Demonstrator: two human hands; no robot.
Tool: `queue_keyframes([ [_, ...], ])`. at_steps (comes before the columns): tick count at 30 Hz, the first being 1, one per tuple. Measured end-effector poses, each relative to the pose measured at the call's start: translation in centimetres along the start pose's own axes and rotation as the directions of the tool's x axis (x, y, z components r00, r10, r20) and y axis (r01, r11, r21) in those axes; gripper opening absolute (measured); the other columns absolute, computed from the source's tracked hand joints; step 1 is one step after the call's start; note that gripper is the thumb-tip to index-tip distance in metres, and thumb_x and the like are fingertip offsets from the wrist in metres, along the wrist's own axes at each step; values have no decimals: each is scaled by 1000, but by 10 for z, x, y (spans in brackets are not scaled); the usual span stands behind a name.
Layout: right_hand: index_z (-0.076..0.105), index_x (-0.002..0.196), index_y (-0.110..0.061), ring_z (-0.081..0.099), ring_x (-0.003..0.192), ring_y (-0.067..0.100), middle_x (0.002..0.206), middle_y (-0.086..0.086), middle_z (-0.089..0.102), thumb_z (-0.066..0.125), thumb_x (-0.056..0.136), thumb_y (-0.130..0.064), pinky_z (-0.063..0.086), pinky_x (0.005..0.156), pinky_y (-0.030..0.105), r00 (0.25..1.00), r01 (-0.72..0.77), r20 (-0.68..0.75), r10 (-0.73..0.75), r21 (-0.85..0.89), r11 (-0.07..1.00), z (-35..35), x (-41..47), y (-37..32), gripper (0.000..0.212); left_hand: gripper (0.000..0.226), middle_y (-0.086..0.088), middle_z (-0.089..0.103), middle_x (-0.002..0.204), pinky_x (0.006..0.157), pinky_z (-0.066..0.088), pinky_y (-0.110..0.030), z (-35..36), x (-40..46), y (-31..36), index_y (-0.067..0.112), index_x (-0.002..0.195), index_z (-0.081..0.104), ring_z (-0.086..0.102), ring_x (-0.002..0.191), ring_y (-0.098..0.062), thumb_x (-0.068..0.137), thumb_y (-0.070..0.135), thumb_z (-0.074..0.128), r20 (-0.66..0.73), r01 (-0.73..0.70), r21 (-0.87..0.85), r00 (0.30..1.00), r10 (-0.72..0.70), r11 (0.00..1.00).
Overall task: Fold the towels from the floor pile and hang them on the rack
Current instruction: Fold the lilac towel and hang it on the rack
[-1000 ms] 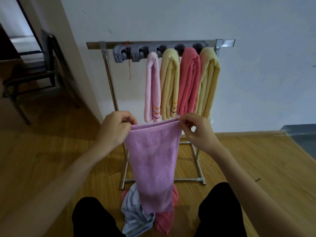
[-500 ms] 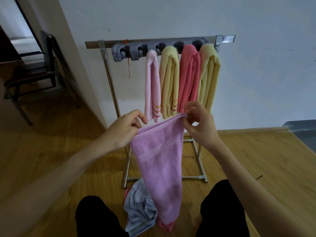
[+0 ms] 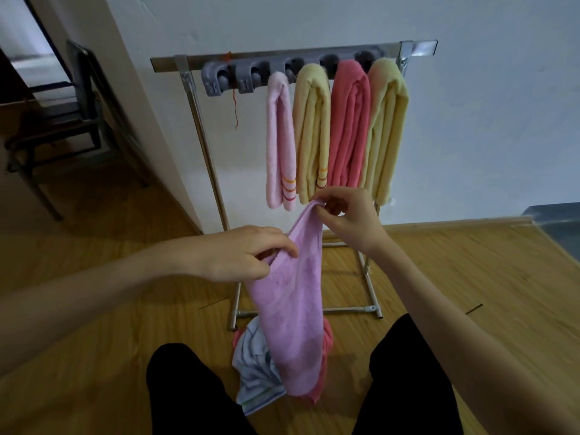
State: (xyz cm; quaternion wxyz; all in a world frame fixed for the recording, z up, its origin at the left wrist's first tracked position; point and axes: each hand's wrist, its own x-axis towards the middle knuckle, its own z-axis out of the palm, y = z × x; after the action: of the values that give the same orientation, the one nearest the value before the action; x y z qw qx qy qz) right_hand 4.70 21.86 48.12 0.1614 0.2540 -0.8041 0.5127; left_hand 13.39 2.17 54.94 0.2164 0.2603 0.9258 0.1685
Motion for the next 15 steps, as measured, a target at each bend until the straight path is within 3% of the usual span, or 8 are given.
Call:
queue_keyframes([
  [3,72,91,-7,56,61,3,75,-7,66,61,78,1,49,62,22,1000,18,16,-18,4,1000,5,-1,-4,18,52,23,46,94,75,43,-16,-2,2,3,23,128,54,50,86,1,76,25,60,18,-31,83,999,30,996],
  [6,72,92,-7,56,62,3,74,-11,64,62,78,1,50,63,22,999,26,26,-26,-5,1000,8,-2,-5,19,43,23,51,95,72,41,-11,-3,6,0,24,127,58,50,85,6,85,14,63,16,-106,204,994,105,973],
  [9,72,91,-9,55,61,3,74,-13,65,62,78,1,49,62,21,1000,15,17,-15,10,1000,6,-2,-2,19,35,8,65,105,74,33,-1,0,12,-5,18,121,64,47,82,7,89,8,58,-87,-195,331,968,236,923],
  [11,72,90,-10,56,62,3,76,-13,65,62,79,1,48,62,21,1000,10,11,-10,22,1000,3,-2,0,18,35,-1,68,108,73,31,0,1,17,-9,15,120,65,54,89,-2,87,2,59,-105,-244,363,948,300,899],
  [15,71,90,-11,56,63,2,77,-14,65,62,78,1,47,62,19,1000,10,24,-11,27,1000,1,-4,1,20,39,-6,70,104,75,39,-16,1,24,-16,13,116,68,65,90,-20,80,-2,67,-63,-321,445,920,387,836],
])
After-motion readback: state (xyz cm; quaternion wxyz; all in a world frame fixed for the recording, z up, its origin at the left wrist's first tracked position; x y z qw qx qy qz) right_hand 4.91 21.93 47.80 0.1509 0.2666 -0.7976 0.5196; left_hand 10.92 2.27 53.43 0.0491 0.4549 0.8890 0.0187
